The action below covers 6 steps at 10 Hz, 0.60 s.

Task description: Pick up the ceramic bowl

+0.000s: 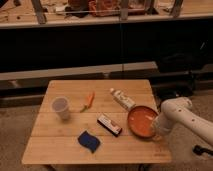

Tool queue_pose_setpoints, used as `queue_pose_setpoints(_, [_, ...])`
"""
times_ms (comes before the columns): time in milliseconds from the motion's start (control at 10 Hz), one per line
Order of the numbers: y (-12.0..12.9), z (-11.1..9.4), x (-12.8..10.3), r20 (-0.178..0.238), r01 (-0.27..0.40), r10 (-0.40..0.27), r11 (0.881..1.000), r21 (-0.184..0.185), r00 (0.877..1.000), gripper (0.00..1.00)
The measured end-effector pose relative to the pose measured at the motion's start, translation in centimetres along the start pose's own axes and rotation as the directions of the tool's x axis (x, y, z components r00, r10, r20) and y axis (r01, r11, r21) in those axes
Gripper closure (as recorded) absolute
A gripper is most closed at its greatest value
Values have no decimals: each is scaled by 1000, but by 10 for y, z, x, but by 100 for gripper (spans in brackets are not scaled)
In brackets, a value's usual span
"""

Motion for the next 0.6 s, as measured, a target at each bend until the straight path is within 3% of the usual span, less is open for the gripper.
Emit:
queue_pose_setpoints(200, [3,-5,0,-2,76,-76,997,-7,997,99])
queue_pose_setpoints(300, [3,-9,1,-5,103,-103,995,-9,995,100])
queue_pose_setpoints(600, [-6,-35,-3,-16,79,-79,997,-16,997,100])
